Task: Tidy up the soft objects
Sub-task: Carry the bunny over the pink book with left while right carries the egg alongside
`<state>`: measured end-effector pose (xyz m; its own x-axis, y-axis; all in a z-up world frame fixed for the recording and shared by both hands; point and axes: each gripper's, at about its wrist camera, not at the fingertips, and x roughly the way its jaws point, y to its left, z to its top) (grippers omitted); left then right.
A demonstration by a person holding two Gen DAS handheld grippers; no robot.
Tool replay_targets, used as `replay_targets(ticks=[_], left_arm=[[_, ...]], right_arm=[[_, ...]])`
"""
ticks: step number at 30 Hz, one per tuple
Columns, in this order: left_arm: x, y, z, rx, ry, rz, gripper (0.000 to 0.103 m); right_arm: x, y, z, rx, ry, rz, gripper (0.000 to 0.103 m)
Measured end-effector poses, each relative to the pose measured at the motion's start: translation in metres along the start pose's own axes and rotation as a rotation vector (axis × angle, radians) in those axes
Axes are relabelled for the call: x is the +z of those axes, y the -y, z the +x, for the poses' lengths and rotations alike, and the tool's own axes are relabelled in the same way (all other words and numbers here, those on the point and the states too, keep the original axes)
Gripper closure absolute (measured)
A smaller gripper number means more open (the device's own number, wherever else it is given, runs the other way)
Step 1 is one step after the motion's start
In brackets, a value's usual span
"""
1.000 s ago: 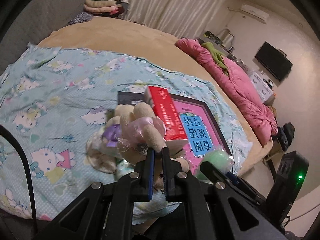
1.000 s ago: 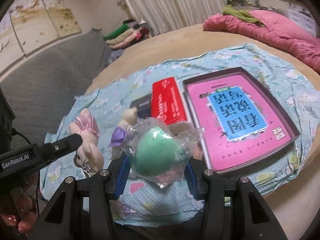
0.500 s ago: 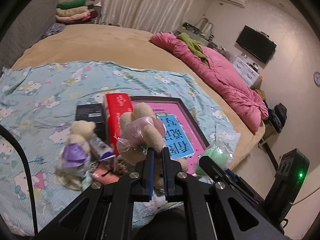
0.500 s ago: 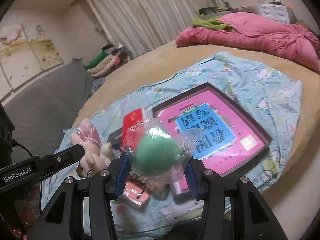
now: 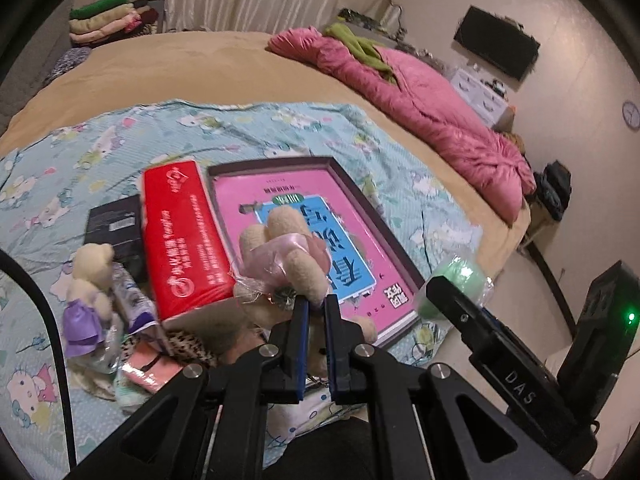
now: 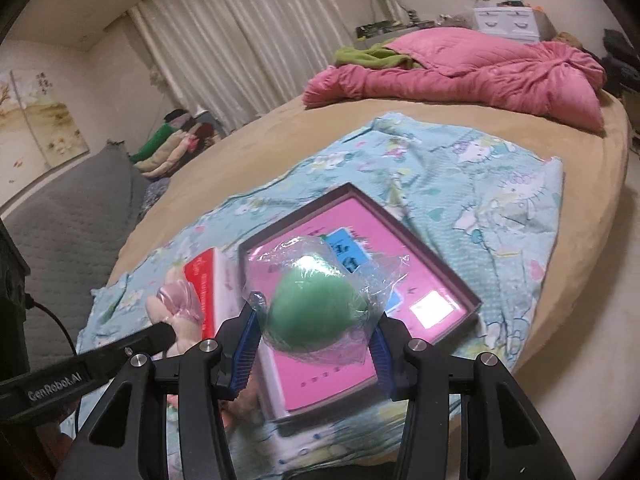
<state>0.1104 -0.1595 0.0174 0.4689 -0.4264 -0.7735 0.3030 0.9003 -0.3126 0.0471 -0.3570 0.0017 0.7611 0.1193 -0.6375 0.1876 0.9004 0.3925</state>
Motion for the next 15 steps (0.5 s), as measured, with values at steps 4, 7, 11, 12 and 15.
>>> replay_targets(ticks=[4, 7, 11, 12, 15], left_arm=[[0.001, 0.011, 0.02, 0.02, -0.034, 0.042, 0.096], [0.001, 0.017, 0.037, 0.042, -0.061, 0.067, 0.096], [0.003, 0.019, 0.055, 0.054, -0.091, 0.073, 0.095], [0.003, 0.02, 0.06, 0.06, -0.098, 0.078, 0.095], [0.003, 0.022, 0.072, 0.068, -0.114, 0.085, 0.095]], right_arm=[[0.001, 0.014, 0.008, -0.012, -0.016, 0.031, 0.052], [0.001, 0.021, 0.013, -0.022, -0.022, 0.04, 0.052], [0.001, 0.028, 0.022, -0.025, -0.037, 0.044, 0.052], [0.002, 0.03, 0.025, -0.029, -0.042, 0.044, 0.052], [0.003, 0.033, 0.034, -0.035, -0.056, 0.041, 0.052]])
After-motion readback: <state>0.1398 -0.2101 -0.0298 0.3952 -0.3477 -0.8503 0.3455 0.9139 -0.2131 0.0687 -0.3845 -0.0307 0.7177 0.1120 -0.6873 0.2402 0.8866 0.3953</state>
